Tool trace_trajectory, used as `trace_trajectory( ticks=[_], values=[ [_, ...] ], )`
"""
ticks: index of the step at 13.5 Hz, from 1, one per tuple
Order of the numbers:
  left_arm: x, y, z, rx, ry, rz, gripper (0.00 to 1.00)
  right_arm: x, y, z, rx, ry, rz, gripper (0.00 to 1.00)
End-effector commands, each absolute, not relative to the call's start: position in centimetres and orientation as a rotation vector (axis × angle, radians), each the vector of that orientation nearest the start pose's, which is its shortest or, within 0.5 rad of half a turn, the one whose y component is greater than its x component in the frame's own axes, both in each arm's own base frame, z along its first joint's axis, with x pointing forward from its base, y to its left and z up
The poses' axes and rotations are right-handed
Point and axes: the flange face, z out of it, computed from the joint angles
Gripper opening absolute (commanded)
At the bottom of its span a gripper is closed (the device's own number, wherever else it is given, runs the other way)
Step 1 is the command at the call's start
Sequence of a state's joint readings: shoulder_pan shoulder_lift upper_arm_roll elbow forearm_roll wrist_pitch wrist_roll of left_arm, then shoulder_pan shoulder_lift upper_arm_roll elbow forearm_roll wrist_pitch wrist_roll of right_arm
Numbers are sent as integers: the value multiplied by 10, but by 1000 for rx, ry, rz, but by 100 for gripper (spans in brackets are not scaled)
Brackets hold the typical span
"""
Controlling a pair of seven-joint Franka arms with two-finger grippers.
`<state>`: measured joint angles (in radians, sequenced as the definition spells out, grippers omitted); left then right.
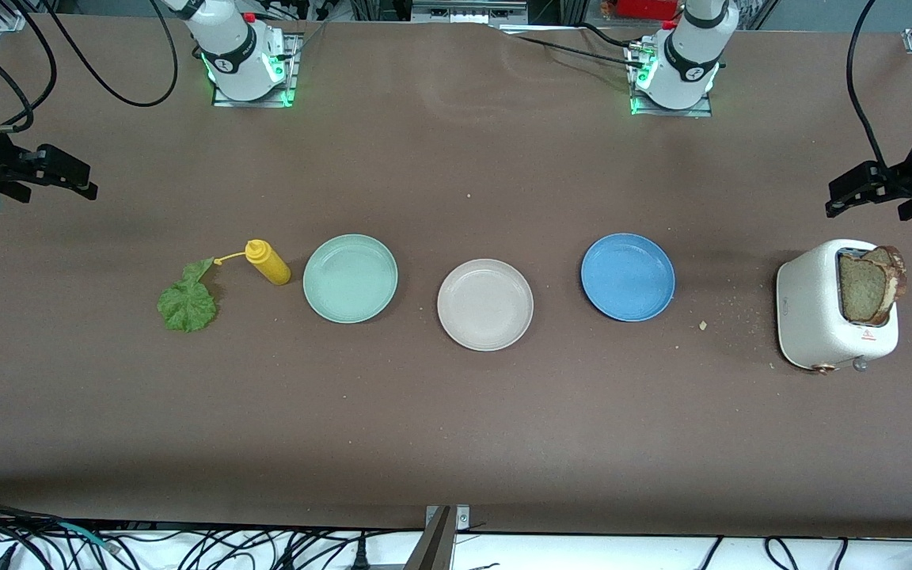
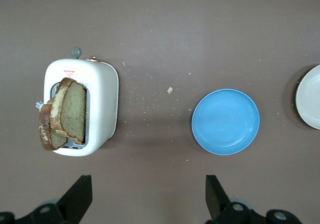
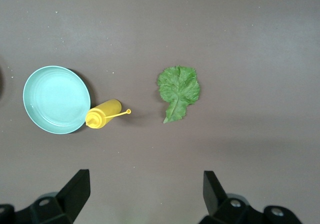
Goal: Make sandwich in beige plate with both arms
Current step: 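Lower the left gripper onto the toast slice in the white toaster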
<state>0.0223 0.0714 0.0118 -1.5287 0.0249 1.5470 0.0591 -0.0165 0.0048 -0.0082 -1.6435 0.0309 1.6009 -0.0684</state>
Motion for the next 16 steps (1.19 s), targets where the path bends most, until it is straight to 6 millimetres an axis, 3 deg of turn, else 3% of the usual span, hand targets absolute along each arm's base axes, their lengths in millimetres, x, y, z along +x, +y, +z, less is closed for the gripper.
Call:
trace_trajectory(
  ticks=[1, 2, 7, 12, 16],
  values=[
    [576, 41, 591, -3105, 11, 90, 100, 556, -12, 596, -3103, -43, 74, 100],
    [577, 44, 586, -3106, 33, 90, 100, 556, -12, 596, -3103, -43, 74, 100],
    [577, 104, 548, -3122, 137, 57, 100, 556, -12, 597, -3103, -43, 69, 100],
    [590, 147, 506, -3165, 220, 76, 100, 556, -12, 597, -3103, -43, 69, 100],
    [603, 165, 463, -3199, 254, 95, 100, 556, -12, 596, -3103, -43, 74, 100]
  ],
)
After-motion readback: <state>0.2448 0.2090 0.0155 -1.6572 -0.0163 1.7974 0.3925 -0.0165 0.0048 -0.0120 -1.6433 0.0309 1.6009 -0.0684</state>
